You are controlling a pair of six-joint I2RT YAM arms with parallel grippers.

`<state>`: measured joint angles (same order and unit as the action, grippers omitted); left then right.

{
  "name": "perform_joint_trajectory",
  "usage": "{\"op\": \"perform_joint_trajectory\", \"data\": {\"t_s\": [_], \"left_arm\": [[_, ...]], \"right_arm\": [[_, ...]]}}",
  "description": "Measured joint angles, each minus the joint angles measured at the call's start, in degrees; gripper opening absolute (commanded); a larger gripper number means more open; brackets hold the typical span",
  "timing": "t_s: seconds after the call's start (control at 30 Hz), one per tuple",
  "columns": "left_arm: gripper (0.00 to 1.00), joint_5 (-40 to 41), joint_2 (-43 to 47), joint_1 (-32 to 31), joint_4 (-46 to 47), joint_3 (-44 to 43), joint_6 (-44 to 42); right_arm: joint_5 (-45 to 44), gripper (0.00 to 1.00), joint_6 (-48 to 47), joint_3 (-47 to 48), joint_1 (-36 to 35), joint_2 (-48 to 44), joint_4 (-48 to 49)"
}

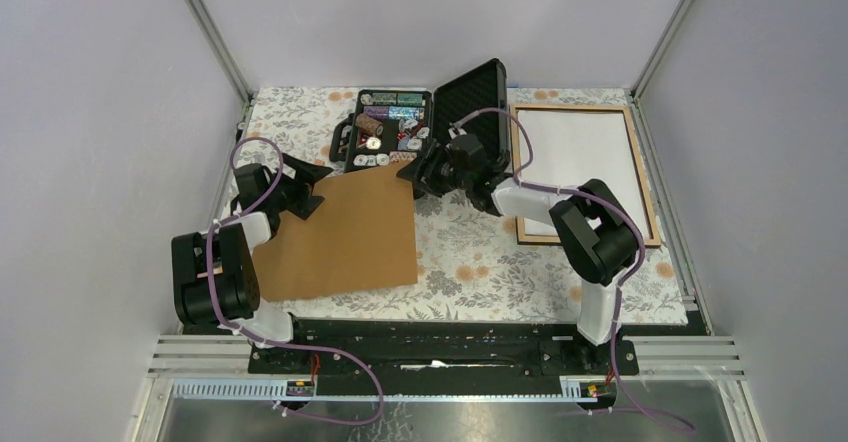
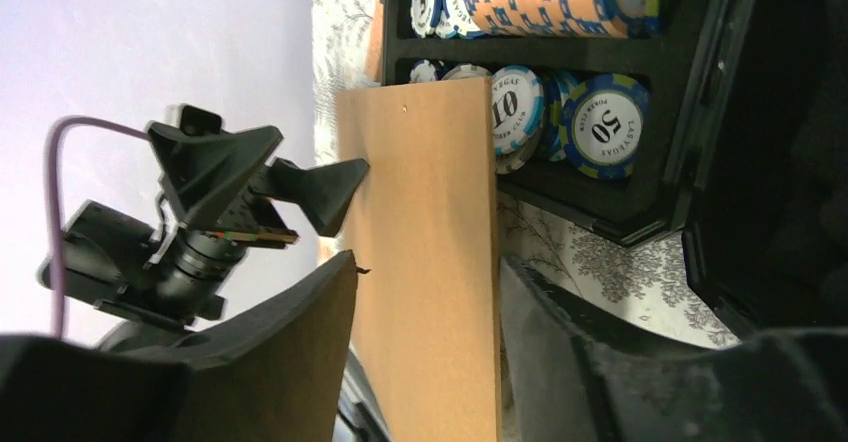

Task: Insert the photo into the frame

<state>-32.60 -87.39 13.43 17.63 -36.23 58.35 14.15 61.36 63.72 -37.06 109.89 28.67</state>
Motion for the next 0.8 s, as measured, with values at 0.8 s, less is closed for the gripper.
{"op": "perform_joint_trajectory", "data": {"t_s": [0.8], "left_arm": [[0.98, 0.0, -0.11, 0.0, 0.09, -0.07, 0.17]], "right_arm": [[-6.62, 0.93, -18.6, -6.71, -8.33, -11.78, -22.51]]}}
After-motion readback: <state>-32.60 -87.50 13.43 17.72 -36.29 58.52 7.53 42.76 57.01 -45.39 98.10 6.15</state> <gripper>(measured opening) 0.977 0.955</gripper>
